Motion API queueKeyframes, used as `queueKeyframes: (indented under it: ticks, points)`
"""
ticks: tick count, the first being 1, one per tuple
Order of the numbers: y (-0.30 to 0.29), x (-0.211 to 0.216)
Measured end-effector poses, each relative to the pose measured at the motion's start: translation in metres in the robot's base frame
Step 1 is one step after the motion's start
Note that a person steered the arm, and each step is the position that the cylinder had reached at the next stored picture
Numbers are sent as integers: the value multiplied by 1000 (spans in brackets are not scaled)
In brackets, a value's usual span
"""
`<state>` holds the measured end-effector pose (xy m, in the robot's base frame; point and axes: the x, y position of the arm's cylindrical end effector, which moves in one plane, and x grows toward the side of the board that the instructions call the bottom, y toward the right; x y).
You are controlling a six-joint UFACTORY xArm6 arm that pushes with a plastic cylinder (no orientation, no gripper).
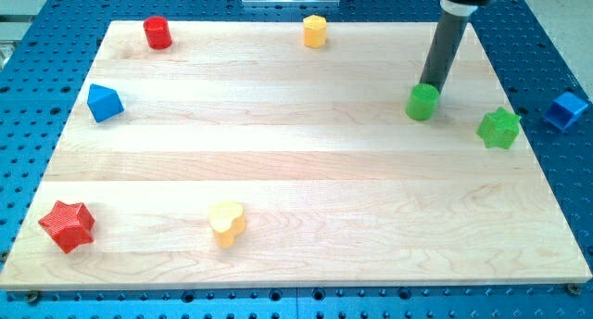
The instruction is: Push the green circle into the green star
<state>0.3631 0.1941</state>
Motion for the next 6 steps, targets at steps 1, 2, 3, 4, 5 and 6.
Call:
queueKeyframes:
  ticks: [1, 2, 3, 4, 5, 6]
  points:
    - [-24, -27]
    - [-35, 1]
    - [-34, 36]
    - [-1, 13]
    - [-5, 24]
    - [-9, 35]
